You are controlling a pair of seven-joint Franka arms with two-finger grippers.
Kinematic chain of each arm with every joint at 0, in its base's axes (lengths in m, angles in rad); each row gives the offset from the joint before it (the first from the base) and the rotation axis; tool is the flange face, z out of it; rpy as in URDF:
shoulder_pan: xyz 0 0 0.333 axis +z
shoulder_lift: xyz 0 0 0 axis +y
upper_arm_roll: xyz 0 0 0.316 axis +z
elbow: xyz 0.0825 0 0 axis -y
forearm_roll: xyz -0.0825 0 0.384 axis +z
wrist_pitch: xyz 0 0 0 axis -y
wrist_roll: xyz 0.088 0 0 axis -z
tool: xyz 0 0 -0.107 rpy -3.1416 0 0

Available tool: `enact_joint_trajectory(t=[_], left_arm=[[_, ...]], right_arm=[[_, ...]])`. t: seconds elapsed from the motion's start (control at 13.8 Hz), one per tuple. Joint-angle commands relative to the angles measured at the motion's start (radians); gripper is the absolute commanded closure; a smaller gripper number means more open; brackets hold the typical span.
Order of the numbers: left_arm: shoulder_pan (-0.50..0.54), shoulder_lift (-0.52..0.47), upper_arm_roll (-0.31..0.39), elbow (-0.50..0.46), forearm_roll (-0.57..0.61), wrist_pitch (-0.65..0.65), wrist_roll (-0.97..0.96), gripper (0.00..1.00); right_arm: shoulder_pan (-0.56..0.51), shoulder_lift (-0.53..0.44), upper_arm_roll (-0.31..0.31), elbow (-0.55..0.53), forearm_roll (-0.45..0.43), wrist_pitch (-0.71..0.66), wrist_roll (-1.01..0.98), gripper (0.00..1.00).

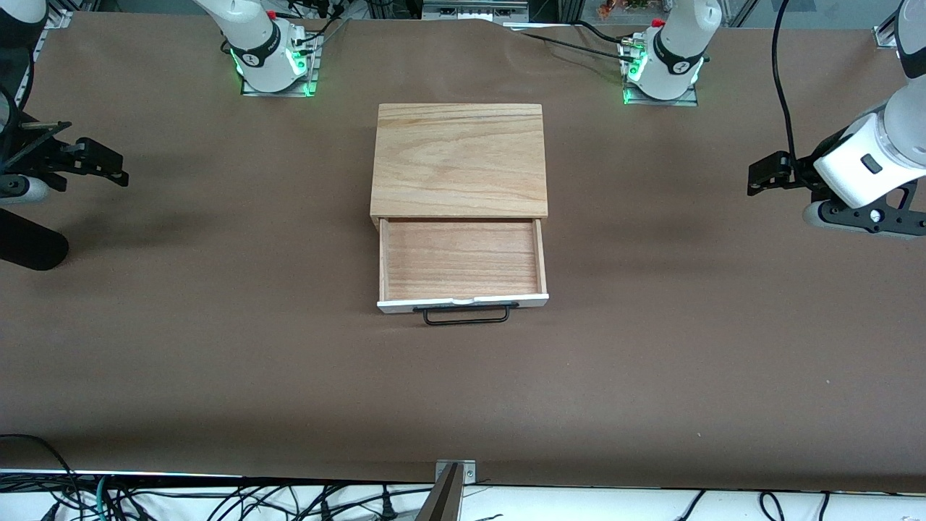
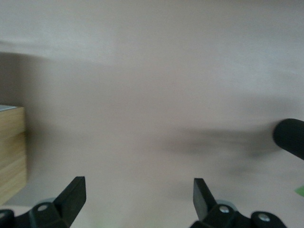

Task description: Pull top drawer with both arms simultaneously

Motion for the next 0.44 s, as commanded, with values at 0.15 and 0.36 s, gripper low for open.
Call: enact_joint_trajectory(t=[0.15, 0.36], left_arm=[[-0.006, -0.027, -0.006, -0.029, -0.022, 0.016, -0.009, 0.00], [-0.008, -0.027, -0.017, -0.027, -0.022, 0.017, -0.009, 0.00]], right_arm=[[-0.013, 0.008, 0.021, 0.024, -0.018, -0.037, 0.023, 0.00], [-0.018, 0.008, 0.013, 0.024, 0.007, -0.037, 0.021, 0.00]])
